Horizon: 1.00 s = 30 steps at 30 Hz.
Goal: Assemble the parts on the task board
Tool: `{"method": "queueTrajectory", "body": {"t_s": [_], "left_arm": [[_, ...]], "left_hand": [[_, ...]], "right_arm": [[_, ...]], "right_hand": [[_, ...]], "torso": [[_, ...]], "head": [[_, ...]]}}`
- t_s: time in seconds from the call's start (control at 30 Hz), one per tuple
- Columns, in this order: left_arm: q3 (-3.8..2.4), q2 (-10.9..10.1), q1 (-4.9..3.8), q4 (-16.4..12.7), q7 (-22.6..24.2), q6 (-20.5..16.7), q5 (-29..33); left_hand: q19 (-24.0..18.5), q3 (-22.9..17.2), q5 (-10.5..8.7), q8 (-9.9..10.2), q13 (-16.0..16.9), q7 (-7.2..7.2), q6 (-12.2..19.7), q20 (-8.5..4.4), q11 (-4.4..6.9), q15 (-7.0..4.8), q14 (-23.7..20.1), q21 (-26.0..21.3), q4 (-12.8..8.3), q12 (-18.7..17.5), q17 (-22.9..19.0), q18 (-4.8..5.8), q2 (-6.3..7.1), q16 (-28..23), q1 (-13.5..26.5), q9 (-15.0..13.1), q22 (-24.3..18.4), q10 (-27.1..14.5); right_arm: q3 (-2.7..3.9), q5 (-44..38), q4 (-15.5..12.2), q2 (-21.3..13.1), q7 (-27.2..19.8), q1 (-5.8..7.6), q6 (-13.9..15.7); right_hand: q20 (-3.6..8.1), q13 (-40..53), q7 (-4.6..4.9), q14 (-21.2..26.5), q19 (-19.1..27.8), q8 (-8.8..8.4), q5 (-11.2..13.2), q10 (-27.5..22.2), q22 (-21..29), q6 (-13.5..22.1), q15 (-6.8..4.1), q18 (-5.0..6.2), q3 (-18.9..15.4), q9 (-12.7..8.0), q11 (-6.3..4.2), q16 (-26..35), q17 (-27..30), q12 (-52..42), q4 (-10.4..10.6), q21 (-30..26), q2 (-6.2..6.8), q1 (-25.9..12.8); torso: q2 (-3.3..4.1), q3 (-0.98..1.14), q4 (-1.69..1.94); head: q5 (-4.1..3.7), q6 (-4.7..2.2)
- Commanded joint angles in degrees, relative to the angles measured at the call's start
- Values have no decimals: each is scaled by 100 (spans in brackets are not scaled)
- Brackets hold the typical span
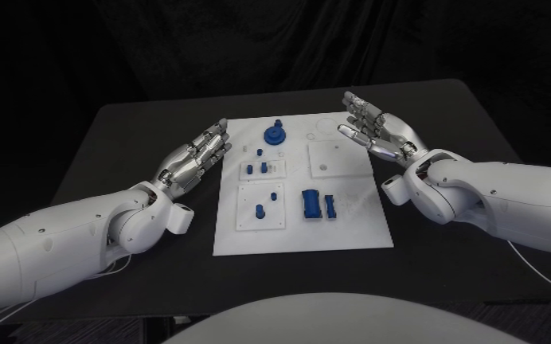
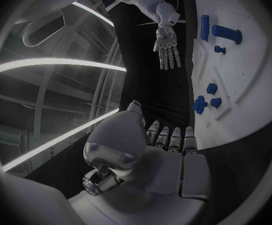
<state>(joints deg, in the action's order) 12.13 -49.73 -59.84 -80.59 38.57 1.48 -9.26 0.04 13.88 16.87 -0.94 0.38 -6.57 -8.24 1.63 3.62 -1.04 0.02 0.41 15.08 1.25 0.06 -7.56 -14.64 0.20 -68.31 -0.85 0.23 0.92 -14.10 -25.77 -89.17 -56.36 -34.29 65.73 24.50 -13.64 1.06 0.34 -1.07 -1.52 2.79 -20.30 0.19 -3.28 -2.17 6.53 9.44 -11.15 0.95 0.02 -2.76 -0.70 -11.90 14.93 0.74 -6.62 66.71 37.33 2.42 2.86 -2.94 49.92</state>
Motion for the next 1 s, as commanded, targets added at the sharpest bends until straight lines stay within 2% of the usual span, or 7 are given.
{"method": "queueTrajectory", "body": {"t_s": [0.03,0.17,0.27,0.3,0.57,0.6,1.0], "left_arm": [[-45,19,-6,-47,-10,-168,38],[-137,58,-8,-117,-78,-514,108],[-257,108,-10,-208,-168,-966,200],[-298,124,-11,-239,-197,-1117,230],[-695,289,-20,-542,-493,-2612,532],[-743,309,-21,-578,-529,-2793,569],[-1177,490,-31,-909,-852,-4426,899]], "left_hand": [[-4,-460,-559,94,-38,219,270,-163,-362,104,-2,-41,-496,-125,-6,227,484,-20,2257,85,-23,-92],[-4,-601,-722,94,-38,657,352,-163,-362,104,-2,-41,-637,-125,-6,297,626,-20,2917,85,-23,-92],[-4,-708,-845,94,-38,657,417,-163,-362,104,-2,-41,-743,-125,-6,332,735,-20,3423,85,-23,-92],[-4,-736,-878,94,-38,657,824,-163,-362,104,-2,-41,-772,-125,-6,756,764,-20,3557,85,-23,-92],[-4,-927,-1107,94,-38,657,824,-163,-362,104,-2,-41,-963,-125,-6,756,959,-20,4474,85,-23,-92],[-4,-949,-1126,94,-38,657,824,-163,-362,104,-2,-41,-985,-125,-6,756,978,-20,4565,85,-23,-92],[-4,-1388,-1687,94,-38,657,824,-163,-362,104,-2,-41,-1508,-125,-6,756,1464,-20,5448,85,-23,-92]], "right_arm": [[80,140,-10,67,38,-29,140],[268,486,-20,223,97,-104,398],[515,938,-32,427,173,-202,736],[598,1089,-36,495,198,-234,849],[1218,2226,-68,1008,390,-481,1699],[1264,2310,-70,1046,405,-499,1762],[1410,2577,-78,1167,450,-557,1962]], "right_hand": [[456,-106,-34,107,152,-279,673,-19,328,217,-215,-286,366,-95,-2,276,70,397,-501,-74,219,-2215],[581,-106,-34,107,152,-279,864,-19,328,217,-653,-387,483,-95,-2,276,70,507,-629,-74,662,-2843],[683,-106,-34,107,152,-279,1014,-19,328,217,-653,-449,569,-95,-2,276,70,598,-738,-74,662,-3339],[708,-106,-34,107,152,-279,1056,-19,328,217,-653,-448,587,-95,-2,276,70,619,-768,-74,662,-3468],[880,-106,-34,107,152,-279,1326,-19,328,217,-653,-511,1115,-95,-2,276,70,777,-970,-74,662,-4362],[904,-106,-34,107,152,-279,1355,-19,328,217,-653,-944,1115,-95,-2,276,70,1190,-999,-74,662,-4451],[1364,-106,-34,107,152,-279,1618,-19,328,217,-653,-944,1115,-95,-2,276,70,1190,-1493,-74,662,-5319]], "torso": [[-33,-13,-16],[-101,-40,-48],[-190,-75,-89],[-220,-87,-103],[-486,-191,-226],[-509,-200,-237],[-615,-242,-286]], "head": [[13,-80],[46,-253],[89,-478],[103,-554],[232,-1227],[243,-1285],[294,-1554]]}}
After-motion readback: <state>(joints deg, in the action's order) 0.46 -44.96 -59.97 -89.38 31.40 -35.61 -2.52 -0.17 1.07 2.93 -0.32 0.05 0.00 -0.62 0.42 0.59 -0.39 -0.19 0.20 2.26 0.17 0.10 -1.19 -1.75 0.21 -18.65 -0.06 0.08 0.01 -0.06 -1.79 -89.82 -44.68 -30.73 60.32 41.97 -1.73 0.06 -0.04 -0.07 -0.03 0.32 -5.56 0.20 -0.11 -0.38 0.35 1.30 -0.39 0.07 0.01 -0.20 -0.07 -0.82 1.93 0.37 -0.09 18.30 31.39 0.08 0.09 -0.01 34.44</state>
